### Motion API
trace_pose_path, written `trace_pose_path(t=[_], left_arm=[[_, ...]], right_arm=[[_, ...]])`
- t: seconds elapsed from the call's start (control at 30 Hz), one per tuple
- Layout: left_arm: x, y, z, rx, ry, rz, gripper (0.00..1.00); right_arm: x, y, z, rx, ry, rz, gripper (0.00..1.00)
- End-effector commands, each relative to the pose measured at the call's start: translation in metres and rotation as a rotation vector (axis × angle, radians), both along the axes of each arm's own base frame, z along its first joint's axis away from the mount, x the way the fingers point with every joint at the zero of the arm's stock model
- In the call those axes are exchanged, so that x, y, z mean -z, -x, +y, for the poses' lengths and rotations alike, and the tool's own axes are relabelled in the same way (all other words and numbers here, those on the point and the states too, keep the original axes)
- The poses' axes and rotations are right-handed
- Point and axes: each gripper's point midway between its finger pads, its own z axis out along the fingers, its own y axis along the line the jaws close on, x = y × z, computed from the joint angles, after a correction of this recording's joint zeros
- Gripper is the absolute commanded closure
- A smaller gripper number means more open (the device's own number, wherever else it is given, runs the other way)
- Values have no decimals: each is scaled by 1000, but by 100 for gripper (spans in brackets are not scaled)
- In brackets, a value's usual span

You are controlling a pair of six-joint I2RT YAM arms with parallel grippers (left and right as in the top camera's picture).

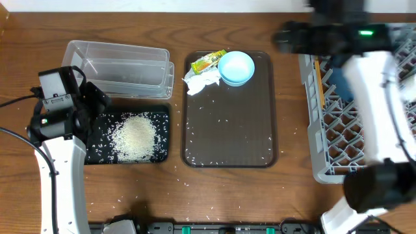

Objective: Sort waste into correct bins and load items into the dishwasher rack
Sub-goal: 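Reach the right gripper to the light-blue bowl and grasp its rim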

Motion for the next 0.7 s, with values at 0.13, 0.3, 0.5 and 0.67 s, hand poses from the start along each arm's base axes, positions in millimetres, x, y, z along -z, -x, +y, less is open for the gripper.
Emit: trace_pose_path(t=[0.13,0.3,0.5,0.67], left_arm=[[-3,-1,5,-16,-17,-1,2],[-3,-1,5,-16,-17,-1,2],[-3,-1,5,-16,-17,-1,2],[-3,-1,5,-16,-17,-1,2]], right_arm=[[88,-23,100,-148,184,-6,1],[115,-31,142,-175,230,-58,1],[150,-22,152,-150,304,-7,2],[171,-18,154,-161,325,35,17]])
